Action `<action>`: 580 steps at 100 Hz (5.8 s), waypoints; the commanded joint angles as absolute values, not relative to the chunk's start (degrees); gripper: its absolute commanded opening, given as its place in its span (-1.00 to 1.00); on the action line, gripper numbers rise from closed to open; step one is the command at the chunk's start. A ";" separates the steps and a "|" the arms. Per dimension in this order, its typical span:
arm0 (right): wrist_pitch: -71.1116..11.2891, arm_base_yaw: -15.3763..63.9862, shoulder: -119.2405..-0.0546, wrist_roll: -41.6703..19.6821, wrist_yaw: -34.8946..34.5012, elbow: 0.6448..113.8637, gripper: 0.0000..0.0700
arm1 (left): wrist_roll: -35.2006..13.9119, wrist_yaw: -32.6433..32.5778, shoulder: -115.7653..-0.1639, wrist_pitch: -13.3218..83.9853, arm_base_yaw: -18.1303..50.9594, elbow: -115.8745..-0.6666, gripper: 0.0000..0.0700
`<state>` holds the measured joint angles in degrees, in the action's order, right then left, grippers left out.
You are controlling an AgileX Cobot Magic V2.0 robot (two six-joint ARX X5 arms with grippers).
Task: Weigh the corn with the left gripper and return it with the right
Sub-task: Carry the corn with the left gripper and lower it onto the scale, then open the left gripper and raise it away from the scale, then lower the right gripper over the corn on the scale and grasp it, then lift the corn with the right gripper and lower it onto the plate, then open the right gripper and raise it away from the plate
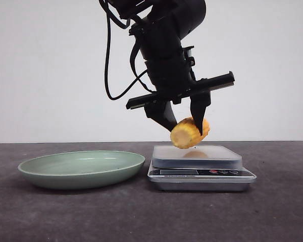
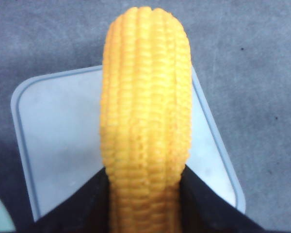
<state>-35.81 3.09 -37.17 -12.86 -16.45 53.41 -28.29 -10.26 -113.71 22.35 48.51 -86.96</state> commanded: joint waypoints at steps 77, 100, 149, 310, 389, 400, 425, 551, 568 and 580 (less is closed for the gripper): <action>-36.45 3.25 -37.32 -12.38 -16.49 54.33 0.53 | -20.21 -13.13 -111.00 30.17 50.33 -96.25 0.27; -37.76 3.25 -37.32 -12.05 -16.51 54.33 0.53 | -12.03 -18.52 -98.83 31.97 48.71 -97.08 0.26; -38.96 3.29 -37.39 -11.14 -16.53 54.33 0.53 | -7.99 -24.38 -70.96 51.29 42.24 -97.08 0.26; -12.25 33.93 -91.46 -21.50 4.78 61.12 0.61 | -28.73 -27.90 -16.64 78.19 41.91 -69.98 0.22; -15.20 35.90 -95.72 -24.05 4.38 61.25 -1.00 | -27.70 -28.01 -16.64 78.41 41.91 -69.98 0.22; -15.35 36.47 -94.24 -23.55 4.49 62.02 -1.00 | -27.70 -28.01 -16.64 78.39 41.91 -69.98 0.22; -15.49 40.62 -91.26 -23.44 2.24 68.88 -1.00 | -27.64 -28.05 -16.64 78.37 41.91 -69.98 0.22; -0.89 54.68 -110.15 -42.04 14.06 72.49 0.63 | -27.49 -28.32 -16.64 78.54 41.91 -69.98 0.22; -0.93 54.57 -109.78 -41.04 13.74 72.49 0.80 | -27.22 -28.29 -16.64 78.76 41.91 -69.98 0.22; -1.85 53.10 -106.67 -37.80 13.58 72.60 0.79 | -27.16 -28.32 -16.64 78.83 41.91 -69.98 0.22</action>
